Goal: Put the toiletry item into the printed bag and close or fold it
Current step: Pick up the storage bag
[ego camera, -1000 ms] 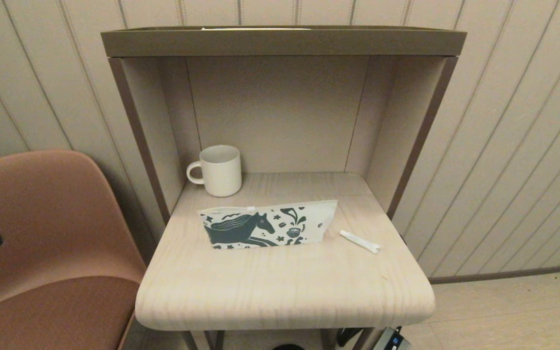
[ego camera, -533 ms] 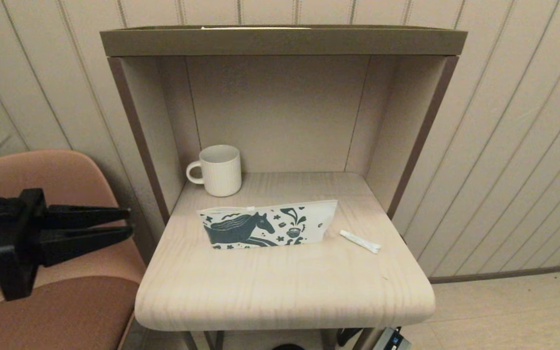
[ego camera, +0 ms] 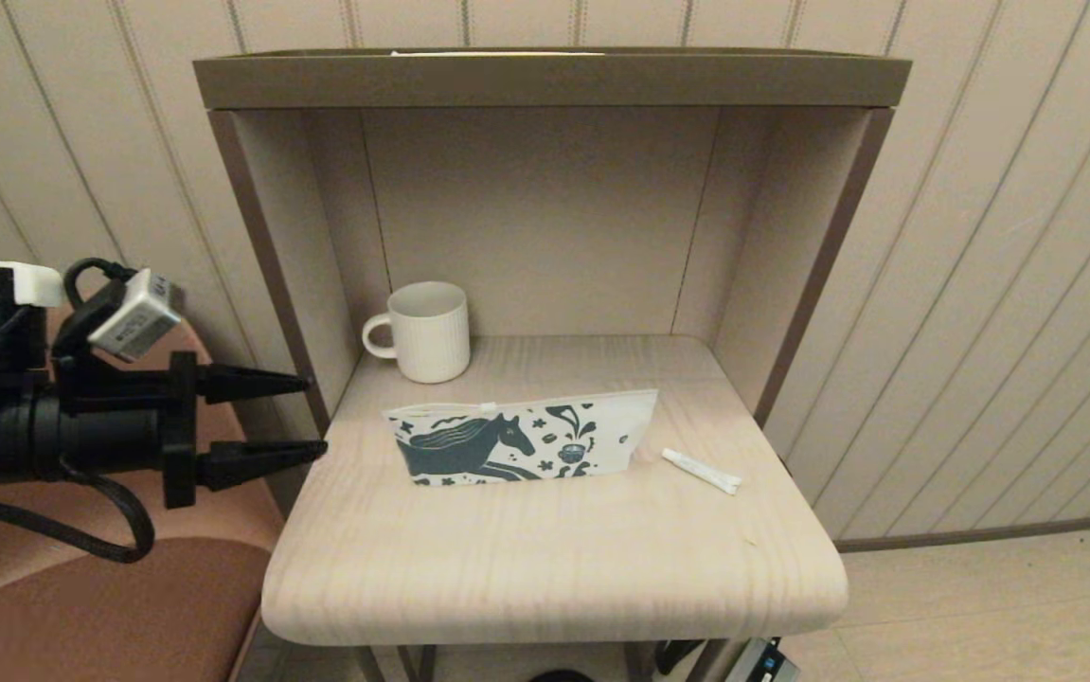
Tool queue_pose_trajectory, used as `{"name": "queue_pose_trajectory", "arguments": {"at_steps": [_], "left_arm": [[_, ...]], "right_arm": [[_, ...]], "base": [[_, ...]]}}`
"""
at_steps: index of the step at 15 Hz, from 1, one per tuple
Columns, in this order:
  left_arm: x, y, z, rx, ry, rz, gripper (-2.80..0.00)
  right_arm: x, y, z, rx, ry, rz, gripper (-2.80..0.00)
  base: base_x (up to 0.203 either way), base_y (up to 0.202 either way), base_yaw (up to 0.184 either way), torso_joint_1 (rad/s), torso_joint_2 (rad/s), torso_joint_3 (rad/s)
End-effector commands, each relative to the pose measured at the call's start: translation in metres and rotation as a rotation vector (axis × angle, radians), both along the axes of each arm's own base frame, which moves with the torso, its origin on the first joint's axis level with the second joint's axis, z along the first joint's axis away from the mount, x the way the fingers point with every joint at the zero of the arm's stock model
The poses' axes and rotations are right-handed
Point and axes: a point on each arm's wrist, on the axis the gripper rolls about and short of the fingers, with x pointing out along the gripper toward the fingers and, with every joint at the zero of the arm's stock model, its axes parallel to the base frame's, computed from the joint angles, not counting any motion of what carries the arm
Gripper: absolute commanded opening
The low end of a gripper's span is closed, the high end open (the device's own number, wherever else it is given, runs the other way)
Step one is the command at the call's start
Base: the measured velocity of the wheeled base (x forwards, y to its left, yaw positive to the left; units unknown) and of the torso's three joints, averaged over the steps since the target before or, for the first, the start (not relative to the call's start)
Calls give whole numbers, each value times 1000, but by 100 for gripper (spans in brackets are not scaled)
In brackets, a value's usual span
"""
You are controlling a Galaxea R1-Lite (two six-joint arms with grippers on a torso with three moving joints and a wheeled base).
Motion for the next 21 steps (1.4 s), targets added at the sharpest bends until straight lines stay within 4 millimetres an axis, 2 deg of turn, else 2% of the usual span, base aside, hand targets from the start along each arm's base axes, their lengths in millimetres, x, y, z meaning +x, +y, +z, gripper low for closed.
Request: {"name": "queue_pose_trajectory", "arguments": {"at_steps": [1, 10, 19, 21], "left_arm": [[17, -7, -15, 14, 28, -38, 0], [49, -42, -36, 27, 87, -142, 0], [69, -85, -35, 59, 62, -199, 0], [70, -86, -37, 64, 68, -197, 0]], "right_arm": [[0, 0, 0, 0, 1, 1, -280], [0, 0, 0, -2, 1, 1, -280], [0, 0, 0, -2, 1, 0, -280], [0, 0, 0, -1, 1, 1, -280]], "base": [[0, 0, 0, 0, 0, 0], [0, 0, 0, 0, 0, 0], [0, 0, 0, 0, 0, 0], [0, 0, 0, 0, 0, 0]]}}
